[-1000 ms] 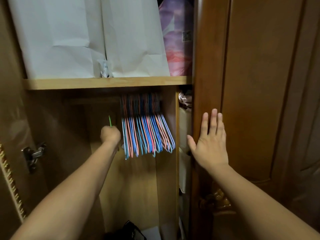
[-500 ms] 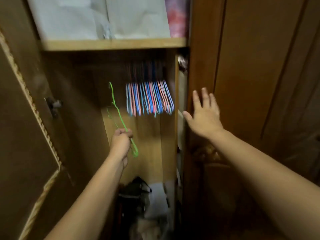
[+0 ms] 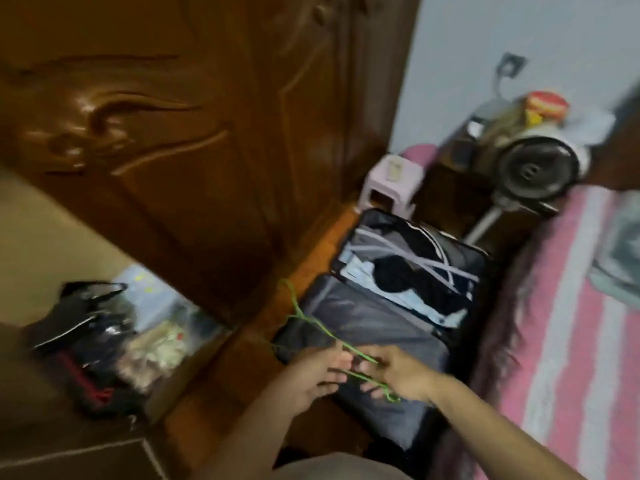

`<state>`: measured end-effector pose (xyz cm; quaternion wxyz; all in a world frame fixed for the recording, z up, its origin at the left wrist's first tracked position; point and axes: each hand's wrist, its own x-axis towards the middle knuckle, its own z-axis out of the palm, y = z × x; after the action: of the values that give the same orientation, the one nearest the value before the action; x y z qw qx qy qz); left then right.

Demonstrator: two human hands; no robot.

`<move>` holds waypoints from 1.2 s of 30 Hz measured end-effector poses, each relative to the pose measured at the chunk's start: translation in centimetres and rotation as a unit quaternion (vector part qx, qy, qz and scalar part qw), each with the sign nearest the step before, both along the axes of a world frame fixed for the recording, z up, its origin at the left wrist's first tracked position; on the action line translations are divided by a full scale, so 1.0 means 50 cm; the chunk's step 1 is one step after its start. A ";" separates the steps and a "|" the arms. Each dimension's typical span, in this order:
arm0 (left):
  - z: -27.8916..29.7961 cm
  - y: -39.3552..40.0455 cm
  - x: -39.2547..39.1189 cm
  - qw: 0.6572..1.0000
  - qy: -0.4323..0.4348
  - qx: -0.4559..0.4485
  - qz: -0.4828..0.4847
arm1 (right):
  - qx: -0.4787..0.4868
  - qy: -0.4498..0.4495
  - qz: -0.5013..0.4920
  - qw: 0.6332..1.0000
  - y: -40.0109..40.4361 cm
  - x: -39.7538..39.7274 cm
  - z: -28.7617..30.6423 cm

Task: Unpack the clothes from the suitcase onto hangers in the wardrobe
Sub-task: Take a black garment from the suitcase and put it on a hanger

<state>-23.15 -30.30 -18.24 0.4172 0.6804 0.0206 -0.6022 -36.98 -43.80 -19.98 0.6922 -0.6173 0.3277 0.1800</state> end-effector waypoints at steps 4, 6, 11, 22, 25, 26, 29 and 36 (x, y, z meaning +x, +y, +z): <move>-0.089 -0.064 0.002 0.978 -0.102 0.077 -0.164 | -0.014 0.076 -0.184 0.980 -0.041 -0.211 -0.106; -0.119 -0.077 0.022 0.966 -0.122 0.096 -0.205 | -0.003 0.117 -0.304 0.945 -0.033 -0.267 -0.129; -0.187 -0.084 0.102 0.934 -0.125 0.148 -0.300 | 0.011 0.133 -0.423 0.896 -0.007 -0.285 -0.164; -0.584 -0.230 0.440 0.825 -0.268 0.106 -0.486 | 0.020 0.157 -0.401 0.902 -0.124 -0.038 -0.554; -0.730 -0.273 0.497 0.793 -0.318 0.105 -0.508 | -0.047 0.169 -0.369 0.913 -0.181 -0.007 -0.726; -0.787 -0.285 0.509 0.782 -0.327 0.102 -0.520 | -0.079 0.181 -0.349 0.916 -0.201 -0.005 -0.792; -0.938 -0.330 0.515 0.750 -0.345 0.073 -0.560 | -0.202 0.244 -0.235 0.919 -0.251 -0.026 -0.993; -1.137 -0.579 0.528 0.608 -0.460 -0.039 -0.645 | -0.438 0.392 0.102 0.803 -0.416 0.006 -1.142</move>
<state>3.23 -59.26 -75.10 -0.0986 0.6880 -0.6423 -0.3230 -36.67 -64.61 -77.07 0.1383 -0.7615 0.5503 0.3133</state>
